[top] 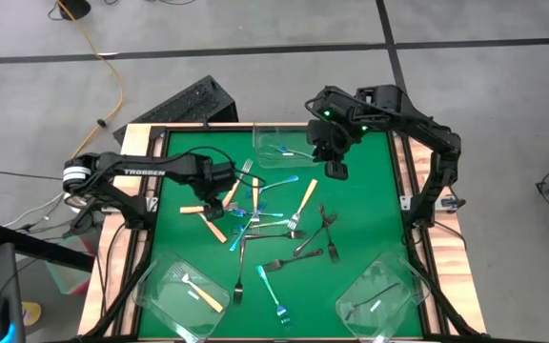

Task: Sort silverware by color (type)
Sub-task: Put the orange fork into the bottom left transparent bin

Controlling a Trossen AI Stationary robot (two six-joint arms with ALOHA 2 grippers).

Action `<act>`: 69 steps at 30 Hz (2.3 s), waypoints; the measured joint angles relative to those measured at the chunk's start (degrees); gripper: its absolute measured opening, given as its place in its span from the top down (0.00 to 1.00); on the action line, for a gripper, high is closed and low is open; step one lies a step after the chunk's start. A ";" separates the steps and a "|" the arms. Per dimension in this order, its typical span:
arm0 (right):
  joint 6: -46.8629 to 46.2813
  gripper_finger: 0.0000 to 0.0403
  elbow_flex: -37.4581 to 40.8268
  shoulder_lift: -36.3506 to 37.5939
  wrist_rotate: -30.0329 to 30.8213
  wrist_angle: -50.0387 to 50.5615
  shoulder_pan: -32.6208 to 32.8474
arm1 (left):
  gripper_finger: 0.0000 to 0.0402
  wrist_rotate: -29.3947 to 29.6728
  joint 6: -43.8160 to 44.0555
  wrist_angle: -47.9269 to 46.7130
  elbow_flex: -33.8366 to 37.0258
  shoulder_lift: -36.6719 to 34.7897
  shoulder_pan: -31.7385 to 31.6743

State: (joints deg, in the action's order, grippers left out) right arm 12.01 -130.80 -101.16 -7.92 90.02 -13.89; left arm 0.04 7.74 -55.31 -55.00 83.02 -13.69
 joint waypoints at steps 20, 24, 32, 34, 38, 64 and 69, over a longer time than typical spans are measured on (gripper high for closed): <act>-0.11 0.76 0.00 0.02 0.00 0.00 0.00 | 0.42 5.35 -3.72 10.98 12.26 -3.56 4.17; -0.11 0.76 0.00 0.02 0.00 0.00 0.00 | 0.42 4.89 -4.03 13.24 14.77 -3.56 4.21; -1.05 0.76 0.00 0.02 0.00 0.00 0.00 | 0.43 4.88 -4.00 17.83 18.59 -3.31 4.19; -1.07 0.76 0.00 0.02 0.00 0.00 0.00 | 0.44 4.15 -3.65 18.22 19.21 -3.41 4.14; -1.09 0.76 0.00 0.02 0.00 0.00 0.00 | 0.48 2.29 -2.59 20.47 21.34 -3.58 4.02; -2.12 0.76 0.00 -0.18 0.00 -0.85 0.01 | 0.95 3.05 6.47 20.67 20.67 -6.13 3.95; -2.14 0.76 0.00 0.16 -1.99 -3.31 0.35 | 0.95 3.14 9.29 21.34 18.25 -11.60 3.97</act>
State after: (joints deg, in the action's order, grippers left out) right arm 9.87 -130.80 -101.00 -9.91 86.71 -13.54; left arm 3.18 17.03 -33.96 -36.76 71.43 -9.72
